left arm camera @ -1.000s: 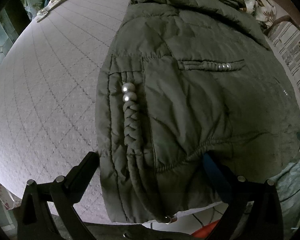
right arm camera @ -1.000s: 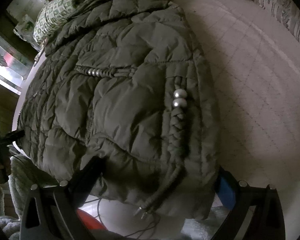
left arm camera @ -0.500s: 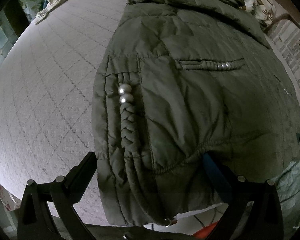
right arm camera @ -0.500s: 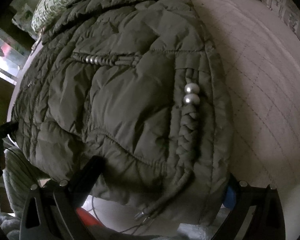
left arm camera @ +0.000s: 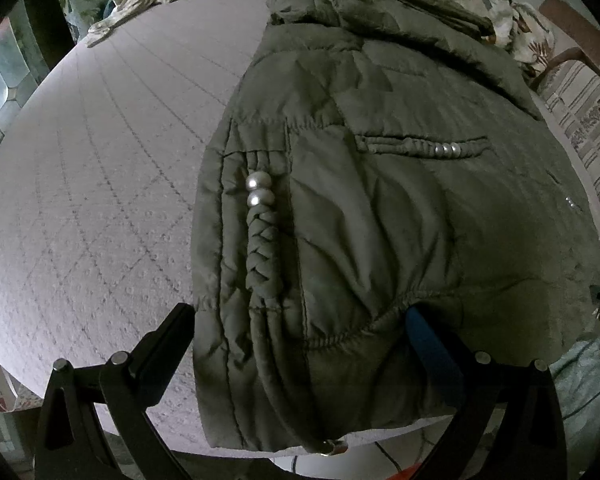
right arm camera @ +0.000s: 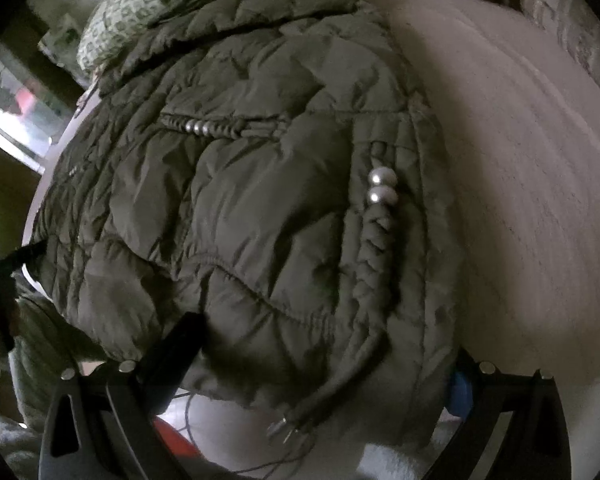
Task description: Fold large clothes
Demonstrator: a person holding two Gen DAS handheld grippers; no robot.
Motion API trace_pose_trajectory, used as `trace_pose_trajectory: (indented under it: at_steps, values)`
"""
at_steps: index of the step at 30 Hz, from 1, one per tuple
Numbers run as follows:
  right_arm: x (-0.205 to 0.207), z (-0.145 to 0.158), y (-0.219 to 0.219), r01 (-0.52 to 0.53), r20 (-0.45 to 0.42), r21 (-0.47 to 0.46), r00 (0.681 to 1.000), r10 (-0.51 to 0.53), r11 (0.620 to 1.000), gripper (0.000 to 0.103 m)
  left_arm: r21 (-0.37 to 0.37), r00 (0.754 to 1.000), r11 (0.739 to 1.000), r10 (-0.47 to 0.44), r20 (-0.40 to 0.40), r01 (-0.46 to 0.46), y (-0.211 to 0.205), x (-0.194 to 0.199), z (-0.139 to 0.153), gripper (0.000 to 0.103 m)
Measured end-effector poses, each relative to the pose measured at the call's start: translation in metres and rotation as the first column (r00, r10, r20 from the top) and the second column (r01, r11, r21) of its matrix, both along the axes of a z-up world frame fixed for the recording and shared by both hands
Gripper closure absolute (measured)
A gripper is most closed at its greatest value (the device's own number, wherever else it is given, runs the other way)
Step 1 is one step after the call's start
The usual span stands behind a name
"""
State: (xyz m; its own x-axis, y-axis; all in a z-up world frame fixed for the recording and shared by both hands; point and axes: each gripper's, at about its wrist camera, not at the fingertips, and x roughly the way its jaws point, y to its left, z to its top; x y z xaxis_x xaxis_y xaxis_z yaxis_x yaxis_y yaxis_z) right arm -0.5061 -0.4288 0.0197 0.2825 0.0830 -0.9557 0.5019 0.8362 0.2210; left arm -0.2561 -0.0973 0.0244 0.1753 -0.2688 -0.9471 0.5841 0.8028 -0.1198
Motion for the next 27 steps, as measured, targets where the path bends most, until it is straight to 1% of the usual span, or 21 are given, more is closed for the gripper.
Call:
trace_pose_trajectory:
  at_steps: [2,4,7,10,14,16,17,19,21,22,24,25,27]
  values:
    - [0.003,-0.003,0.004,0.049,-0.024,-0.009,0.998,-0.050,0.999,0.000,-0.004,1.000,1.000,-0.004,0.010,0.004,0.001,0.002,0.001,0.000]
    - [0.008,-0.006,0.006,0.057,-0.043,-0.020,0.997,-0.057,0.998,0.000,-0.015,1.000,1.000,0.002,0.021,-0.002,0.003,0.003,0.004,0.000]
    - [0.014,-0.009,0.007,0.065,-0.073,0.012,0.995,-0.063,0.998,0.000,-0.012,1.000,1.000,0.015,0.027,-0.015,0.004,-0.001,0.004,0.000]
    - [0.017,-0.009,0.000,0.067,-0.064,0.054,0.996,-0.064,0.996,0.000,0.005,1.000,1.000,0.014,-0.005,-0.013,0.003,-0.001,0.004,0.000]
    - [0.019,-0.005,0.001,0.049,-0.038,0.112,0.998,-0.045,0.993,0.001,0.008,1.000,1.000,-0.006,-0.018,0.006,-0.003,-0.003,0.005,0.000]
    - [0.019,-0.002,0.004,0.044,-0.035,0.104,0.999,-0.040,0.994,0.008,0.009,0.999,0.999,-0.043,-0.018,0.043,-0.008,-0.010,0.005,0.000]
    - [0.019,0.000,0.006,0.048,-0.036,0.103,0.998,-0.044,0.994,0.014,0.015,0.998,0.998,-0.058,-0.015,0.058,-0.010,-0.013,0.005,0.000]
    - [0.020,0.001,0.005,0.060,-0.028,0.118,0.998,-0.057,0.991,0.018,0.025,0.996,0.996,-0.086,-0.010,0.087,-0.014,-0.018,0.005,0.000]
    - [0.020,0.007,0.001,0.061,-0.024,0.122,0.998,-0.058,0.991,0.027,0.024,0.996,0.996,-0.090,-0.012,0.091,-0.015,-0.020,0.005,0.004]
    - [0.020,0.009,0.000,0.059,-0.022,0.120,0.998,-0.057,0.991,0.029,0.021,0.996,0.996,-0.090,-0.014,0.090,-0.015,-0.021,0.006,0.006]
    - [0.022,0.013,0.000,0.062,-0.013,0.117,0.998,-0.061,0.991,0.038,0.014,0.996,0.996,-0.093,-0.012,0.093,-0.015,-0.022,0.009,0.017]
    - [0.020,0.018,-0.001,0.065,-0.008,0.119,0.998,-0.065,0.991,0.040,0.009,0.995,0.995,-0.096,-0.009,0.096,-0.015,-0.024,0.010,0.021]
    - [0.017,0.027,-0.004,0.073,0.002,0.127,0.997,-0.074,0.989,0.046,-0.006,0.995,0.995,-0.095,-0.007,0.095,-0.016,-0.026,0.016,0.036]
